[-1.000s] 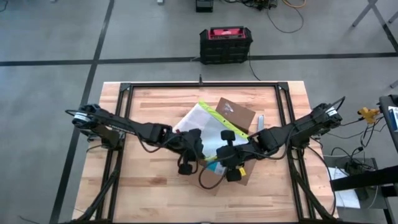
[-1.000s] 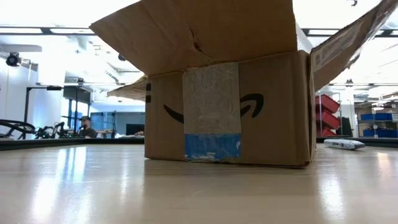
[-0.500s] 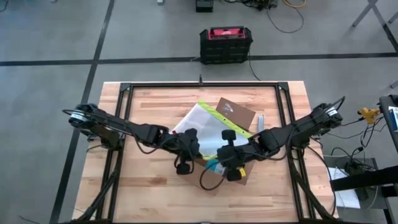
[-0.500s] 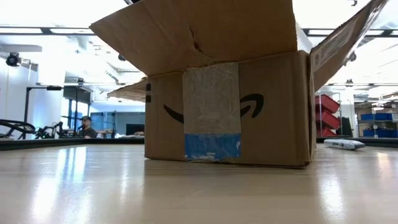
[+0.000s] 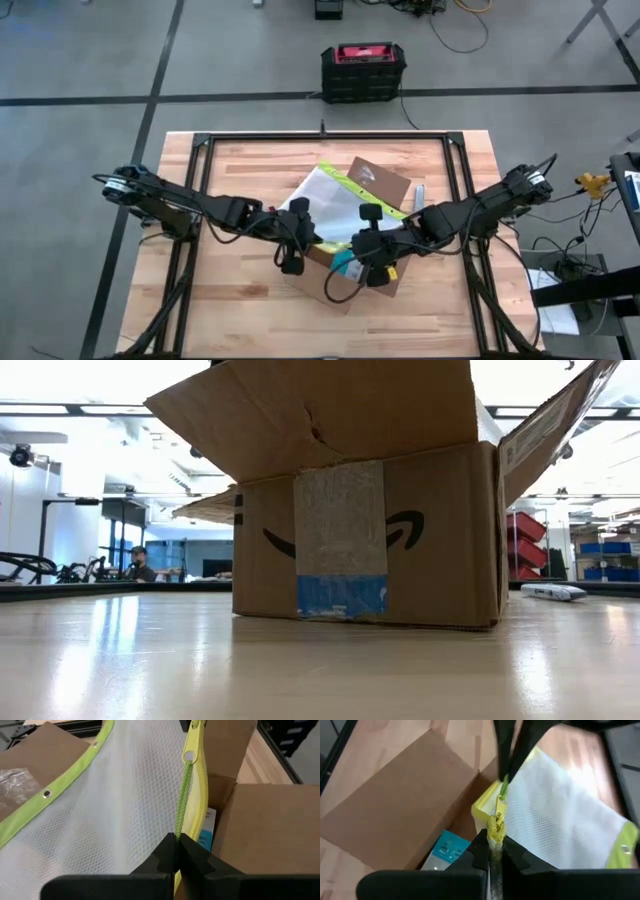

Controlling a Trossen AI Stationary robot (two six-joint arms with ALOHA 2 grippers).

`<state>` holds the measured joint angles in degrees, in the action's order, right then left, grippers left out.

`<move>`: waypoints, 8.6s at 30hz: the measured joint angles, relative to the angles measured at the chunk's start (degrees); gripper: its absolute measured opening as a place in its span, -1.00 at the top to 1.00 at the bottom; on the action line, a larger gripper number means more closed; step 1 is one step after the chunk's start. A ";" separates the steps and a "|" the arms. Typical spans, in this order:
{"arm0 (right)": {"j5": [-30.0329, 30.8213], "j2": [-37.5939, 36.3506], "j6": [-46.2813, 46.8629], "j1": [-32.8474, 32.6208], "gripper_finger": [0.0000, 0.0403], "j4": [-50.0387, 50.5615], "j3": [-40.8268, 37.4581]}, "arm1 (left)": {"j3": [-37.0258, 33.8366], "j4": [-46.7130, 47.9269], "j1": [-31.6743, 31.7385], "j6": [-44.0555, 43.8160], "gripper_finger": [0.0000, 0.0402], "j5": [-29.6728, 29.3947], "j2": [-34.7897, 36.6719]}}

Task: Unpack boxes
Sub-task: Open the transparent zip lock bag

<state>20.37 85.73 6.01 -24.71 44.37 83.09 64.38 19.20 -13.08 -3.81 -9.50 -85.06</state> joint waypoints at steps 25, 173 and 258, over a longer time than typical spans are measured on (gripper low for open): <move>1.66 3.20 2.77 -1.24 1.00 1.92 0.02 | -3.62 1.08 -0.05 -2.62 1.00 -0.15 1.79; 16.76 18.59 -14.29 -6.10 1.00 -23.80 -0.20 | -21.05 -7.71 -5.40 -22.07 1.00 -10.33 10.99; 21.00 12.68 -3.63 -13.33 1.00 -14.32 -0.17 | -10.76 -34.82 -10.30 -14.93 0.99 -22.04 -10.36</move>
<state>41.37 98.42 2.38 -38.03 30.04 82.91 53.63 -15.61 -23.38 -18.74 -31.54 -95.42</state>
